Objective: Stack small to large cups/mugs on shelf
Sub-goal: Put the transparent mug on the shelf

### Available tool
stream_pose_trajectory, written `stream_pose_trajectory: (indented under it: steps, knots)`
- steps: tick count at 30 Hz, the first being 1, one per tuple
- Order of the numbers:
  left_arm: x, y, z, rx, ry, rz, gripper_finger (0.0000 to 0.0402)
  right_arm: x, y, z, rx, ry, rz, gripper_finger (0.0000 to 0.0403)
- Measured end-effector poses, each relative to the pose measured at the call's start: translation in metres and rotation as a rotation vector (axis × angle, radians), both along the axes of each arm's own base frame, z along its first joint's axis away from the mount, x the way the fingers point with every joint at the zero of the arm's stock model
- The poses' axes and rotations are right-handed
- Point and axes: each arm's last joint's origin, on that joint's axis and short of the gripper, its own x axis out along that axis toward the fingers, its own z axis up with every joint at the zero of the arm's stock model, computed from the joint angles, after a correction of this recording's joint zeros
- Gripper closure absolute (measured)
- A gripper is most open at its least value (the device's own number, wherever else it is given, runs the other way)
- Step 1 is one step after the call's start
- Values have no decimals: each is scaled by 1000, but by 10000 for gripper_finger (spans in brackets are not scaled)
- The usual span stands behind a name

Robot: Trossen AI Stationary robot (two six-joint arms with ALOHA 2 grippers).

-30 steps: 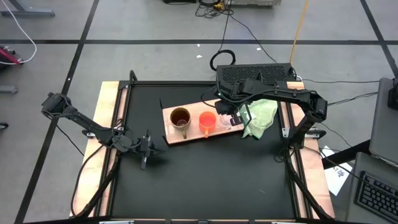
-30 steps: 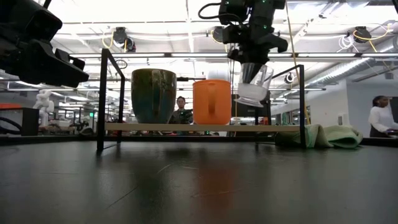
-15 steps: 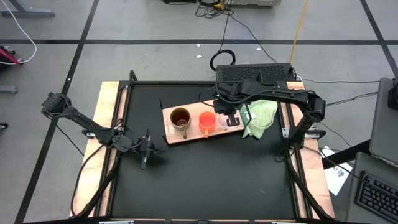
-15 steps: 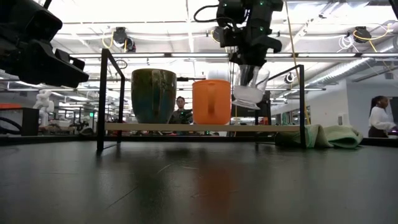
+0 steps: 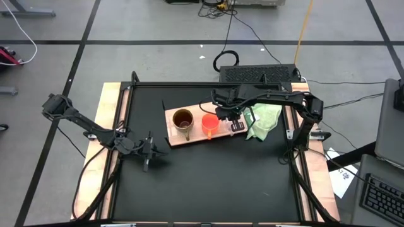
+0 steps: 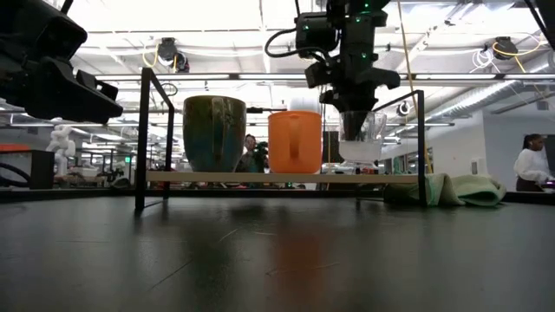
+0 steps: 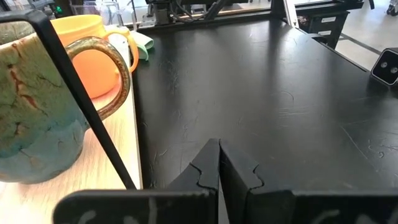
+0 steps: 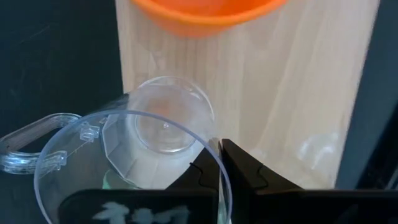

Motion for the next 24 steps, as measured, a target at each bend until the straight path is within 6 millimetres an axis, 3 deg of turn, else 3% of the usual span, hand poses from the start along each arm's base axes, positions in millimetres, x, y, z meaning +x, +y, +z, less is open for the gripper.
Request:
stream_pose_trajectory:
  steps: [24]
  knots:
    - [0, 0, 0, -14, 1, 0, 392, 1, 0, -10, 57, 48, -77, 403]
